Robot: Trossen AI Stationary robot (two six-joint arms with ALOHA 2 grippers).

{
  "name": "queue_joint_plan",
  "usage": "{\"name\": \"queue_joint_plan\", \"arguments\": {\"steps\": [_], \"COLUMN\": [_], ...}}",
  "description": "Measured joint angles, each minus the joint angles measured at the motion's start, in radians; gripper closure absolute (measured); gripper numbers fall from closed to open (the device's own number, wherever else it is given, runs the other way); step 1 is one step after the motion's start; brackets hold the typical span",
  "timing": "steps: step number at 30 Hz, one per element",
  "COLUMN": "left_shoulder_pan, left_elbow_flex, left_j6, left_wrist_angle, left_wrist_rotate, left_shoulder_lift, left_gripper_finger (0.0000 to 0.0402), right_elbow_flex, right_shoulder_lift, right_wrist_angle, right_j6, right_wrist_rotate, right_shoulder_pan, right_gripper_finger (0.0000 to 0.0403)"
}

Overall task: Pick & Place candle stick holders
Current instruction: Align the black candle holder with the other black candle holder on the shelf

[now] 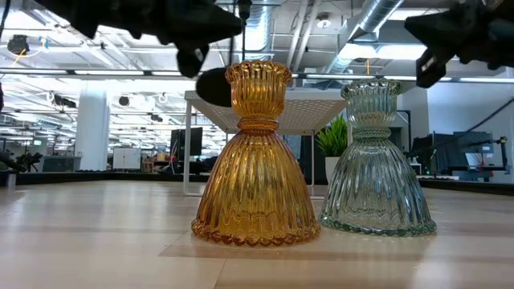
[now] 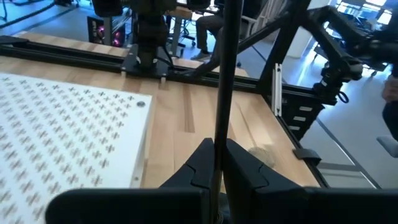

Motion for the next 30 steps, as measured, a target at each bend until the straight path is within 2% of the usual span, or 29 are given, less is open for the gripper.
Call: {"name": "queue_joint_plan", "arguments": {"steps": [8,16,24,30], "left_shoulder_pan": [0.0,-0.029,-0.062,-0.068], "left_elbow_flex": [0.041,0.042,0.042,0.042], "left_j6": [0.002,0.12,0.124,0.124], "left_wrist_angle": [0.0,0.001,0.001,-0.016], "left_wrist_rotate": [0.003,0.045,0.042,0.041], "left_shoulder_lift": [0.051,0.051,0.05,0.05], "left_gripper_finger": [0.0385,0.0385,0.0385,0.0385], "right_elbow_flex": [0.131,0.348,0.511,0.606], "right_shoulder_lift": [0.332,0.653,0.881,1.014], "right_wrist_angle": [0.162,0.166,0.163,0.164], "right_j6": [-0.023,-0.164,-0.208,-0.122], "right_wrist_rotate": [-0.003,-0.004,-0.006,-0.029], "right_shoulder_pan": [0.005,0.061,0.071,0.071], "right_gripper_finger": [0.0403,0.0403,0.0403,0.0403]}}
